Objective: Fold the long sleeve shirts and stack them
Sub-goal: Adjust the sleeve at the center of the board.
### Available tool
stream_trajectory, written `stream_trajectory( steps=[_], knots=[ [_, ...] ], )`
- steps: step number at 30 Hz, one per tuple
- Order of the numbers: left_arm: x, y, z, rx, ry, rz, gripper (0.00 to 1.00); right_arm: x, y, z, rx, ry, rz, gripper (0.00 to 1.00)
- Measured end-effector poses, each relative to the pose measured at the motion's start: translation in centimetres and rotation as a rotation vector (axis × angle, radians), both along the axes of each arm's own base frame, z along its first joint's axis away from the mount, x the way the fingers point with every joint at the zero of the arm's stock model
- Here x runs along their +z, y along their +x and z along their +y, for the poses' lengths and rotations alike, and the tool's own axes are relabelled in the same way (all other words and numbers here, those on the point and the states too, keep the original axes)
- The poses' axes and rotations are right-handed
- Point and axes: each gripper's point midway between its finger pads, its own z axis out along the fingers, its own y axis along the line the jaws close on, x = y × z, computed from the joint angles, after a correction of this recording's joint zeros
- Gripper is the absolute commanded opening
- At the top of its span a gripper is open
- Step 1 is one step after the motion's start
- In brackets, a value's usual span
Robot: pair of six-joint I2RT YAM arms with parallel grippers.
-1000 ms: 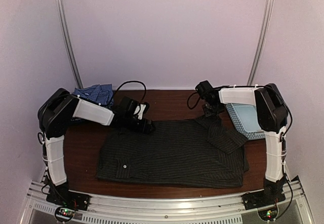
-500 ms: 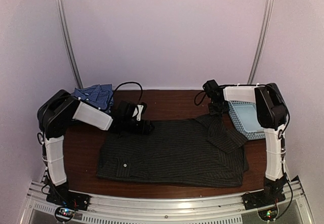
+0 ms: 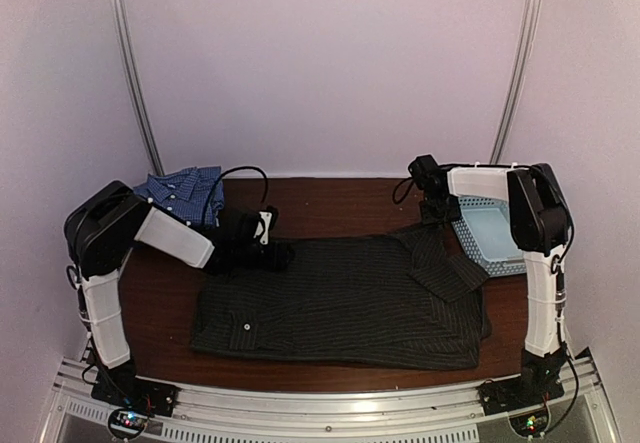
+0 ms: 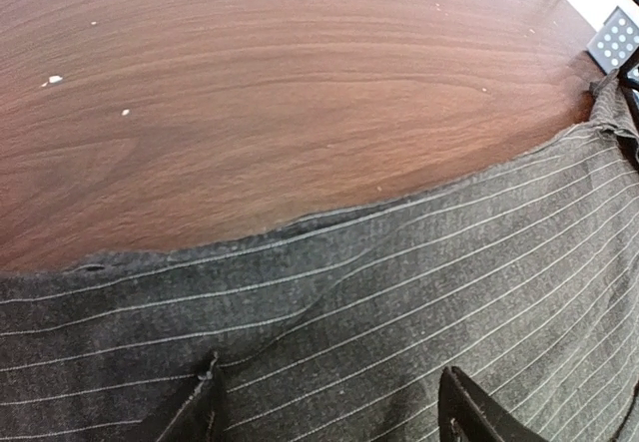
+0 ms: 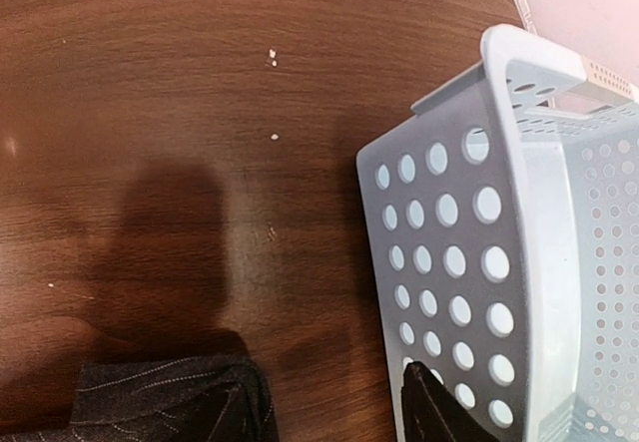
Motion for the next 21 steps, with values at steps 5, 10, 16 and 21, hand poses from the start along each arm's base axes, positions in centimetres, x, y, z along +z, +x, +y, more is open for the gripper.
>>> stream_trajectory(
  steps=[5,10,16,21],
  knots=[
    [0.0,0.1,0.4,0.017,0.011,-0.009,0.74,0.0,-0.2,-0.3,-0.008,-0.010,0.006,0.53],
    [0.0,0.1,0.8,0.033,0.025,-0.011,0.74,0.3,-0.2,-1.1,-0.022,-0.015,0.017,0.55],
    [-0.1,0.1,1.4,0.048,0.036,-0.012,0.75,0.8,-0.1,-1.9,-0.038,-0.020,0.017,0.55],
    [0.0,0.1,1.6,0.056,0.045,-0.012,0.75,2.0,-0.2,-1.9,-0.036,-0.013,-0.004,0.55]
  ],
)
